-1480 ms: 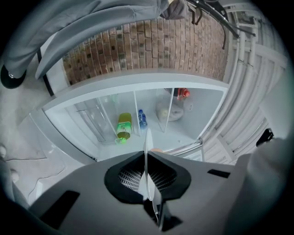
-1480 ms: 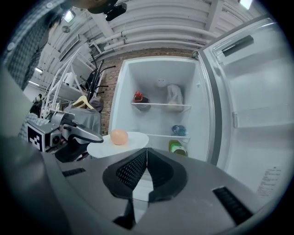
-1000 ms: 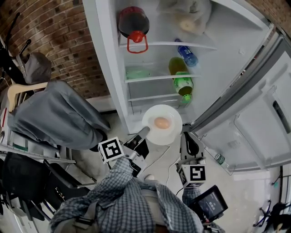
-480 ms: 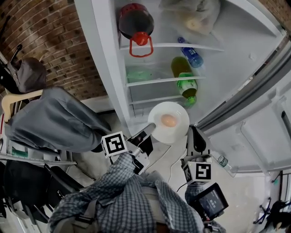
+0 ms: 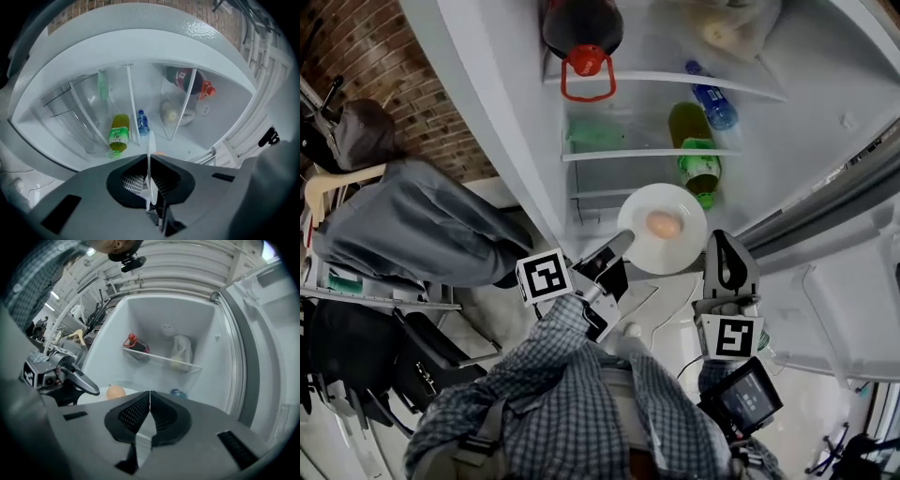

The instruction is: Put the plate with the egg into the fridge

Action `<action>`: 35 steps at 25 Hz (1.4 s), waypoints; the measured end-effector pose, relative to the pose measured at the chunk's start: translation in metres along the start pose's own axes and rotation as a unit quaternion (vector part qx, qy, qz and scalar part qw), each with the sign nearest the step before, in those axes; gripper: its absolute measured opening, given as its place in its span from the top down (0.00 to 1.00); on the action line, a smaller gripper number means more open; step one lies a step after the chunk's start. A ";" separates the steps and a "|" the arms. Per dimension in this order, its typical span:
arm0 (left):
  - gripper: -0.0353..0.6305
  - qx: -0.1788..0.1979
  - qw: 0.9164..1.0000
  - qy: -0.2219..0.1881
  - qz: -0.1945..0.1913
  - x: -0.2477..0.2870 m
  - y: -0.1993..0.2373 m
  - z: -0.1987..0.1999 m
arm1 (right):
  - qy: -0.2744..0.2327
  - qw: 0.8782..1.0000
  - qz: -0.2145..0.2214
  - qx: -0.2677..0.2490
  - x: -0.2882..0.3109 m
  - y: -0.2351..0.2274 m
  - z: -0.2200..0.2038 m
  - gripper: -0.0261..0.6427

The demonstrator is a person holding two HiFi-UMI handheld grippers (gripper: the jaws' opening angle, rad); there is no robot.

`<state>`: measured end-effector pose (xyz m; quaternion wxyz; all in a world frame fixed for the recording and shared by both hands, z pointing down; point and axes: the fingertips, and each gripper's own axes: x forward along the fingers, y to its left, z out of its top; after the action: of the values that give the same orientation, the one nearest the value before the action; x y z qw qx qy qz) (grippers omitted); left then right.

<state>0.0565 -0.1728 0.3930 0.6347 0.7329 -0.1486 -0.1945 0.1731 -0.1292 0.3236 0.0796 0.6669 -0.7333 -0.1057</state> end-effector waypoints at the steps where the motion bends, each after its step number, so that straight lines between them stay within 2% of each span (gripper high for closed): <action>1: 0.92 0.001 1.000 -0.008 0.004 0.003 0.000 0.001 | -0.006 1.000 0.008 -0.015 0.001 -0.002 0.003 0.95; 4: 0.92 0.010 0.999 -0.030 0.015 0.011 0.000 0.006 | 0.003 0.994 0.038 -0.103 0.001 -0.008 0.000 0.95; 6: 0.92 0.010 0.999 -0.042 0.016 0.018 -0.002 0.010 | 0.026 0.982 0.051 -0.180 0.003 -0.011 -0.007 0.95; 9: 0.92 0.020 0.999 -0.046 0.012 0.030 -0.009 0.012 | 0.024 0.967 0.054 -0.248 0.006 -0.015 -0.010 0.95; 11: 0.92 0.028 0.998 -0.046 0.013 0.036 -0.013 0.012 | 0.021 0.952 0.061 -0.298 0.005 -0.015 -0.015 0.95; 15: 0.92 0.034 0.998 -0.049 0.032 0.042 -0.014 0.012 | 0.022 0.915 0.082 -0.395 0.004 -0.010 -0.026 0.94; 18: 0.92 0.032 0.997 -0.051 0.045 0.042 -0.013 0.014 | 0.023 0.897 0.103 -0.429 0.006 0.000 -0.032 0.91; 22: 0.92 0.046 0.995 -0.051 0.065 0.040 -0.011 0.016 | 0.030 0.884 0.122 -0.450 0.002 0.006 -0.038 0.84; 28: 0.92 0.042 0.996 -0.054 0.065 0.038 -0.016 0.018 | 0.025 0.852 0.133 -0.506 -0.004 0.014 -0.043 0.84; 32: 0.92 0.046 0.994 -0.058 0.078 0.034 -0.018 0.020 | 0.008 0.830 0.141 -0.540 -0.002 0.024 -0.041 0.84; 35: 0.92 0.028 0.996 -0.059 0.066 0.035 -0.024 0.018 | -0.011 0.811 0.145 -0.567 -0.001 0.035 -0.040 0.84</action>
<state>0.0774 -0.2013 0.3636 0.6155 0.7264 -0.2392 -0.1906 0.1504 -0.1272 0.3715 0.4496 0.3879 -0.6324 -0.4974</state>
